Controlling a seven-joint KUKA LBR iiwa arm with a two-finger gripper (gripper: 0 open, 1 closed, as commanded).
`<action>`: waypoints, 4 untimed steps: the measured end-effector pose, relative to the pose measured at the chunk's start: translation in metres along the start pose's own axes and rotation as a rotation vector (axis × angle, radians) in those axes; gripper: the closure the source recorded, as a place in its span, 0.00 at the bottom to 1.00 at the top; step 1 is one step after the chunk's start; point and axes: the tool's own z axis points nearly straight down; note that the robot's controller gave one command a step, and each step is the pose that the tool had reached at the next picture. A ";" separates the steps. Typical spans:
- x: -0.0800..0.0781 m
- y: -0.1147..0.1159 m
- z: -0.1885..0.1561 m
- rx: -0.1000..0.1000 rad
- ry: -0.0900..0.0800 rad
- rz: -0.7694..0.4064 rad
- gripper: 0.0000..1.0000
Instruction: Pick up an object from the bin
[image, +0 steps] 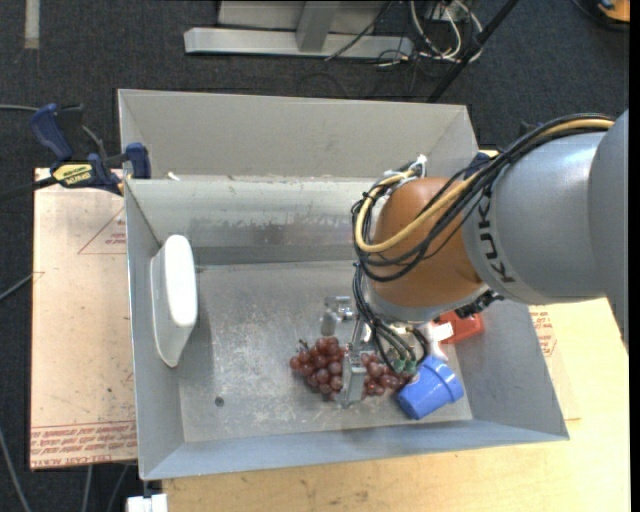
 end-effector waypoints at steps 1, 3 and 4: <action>-0.002 -0.029 0.051 -0.002 -0.009 -0.164 1.00; 0.000 -0.032 0.052 -0.002 -0.010 -0.273 1.00; -0.004 -0.015 -0.117 -0.002 -0.017 -0.264 1.00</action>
Offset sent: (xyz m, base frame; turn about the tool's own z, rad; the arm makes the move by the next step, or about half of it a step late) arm 0.0000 0.0000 0.0000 0.0000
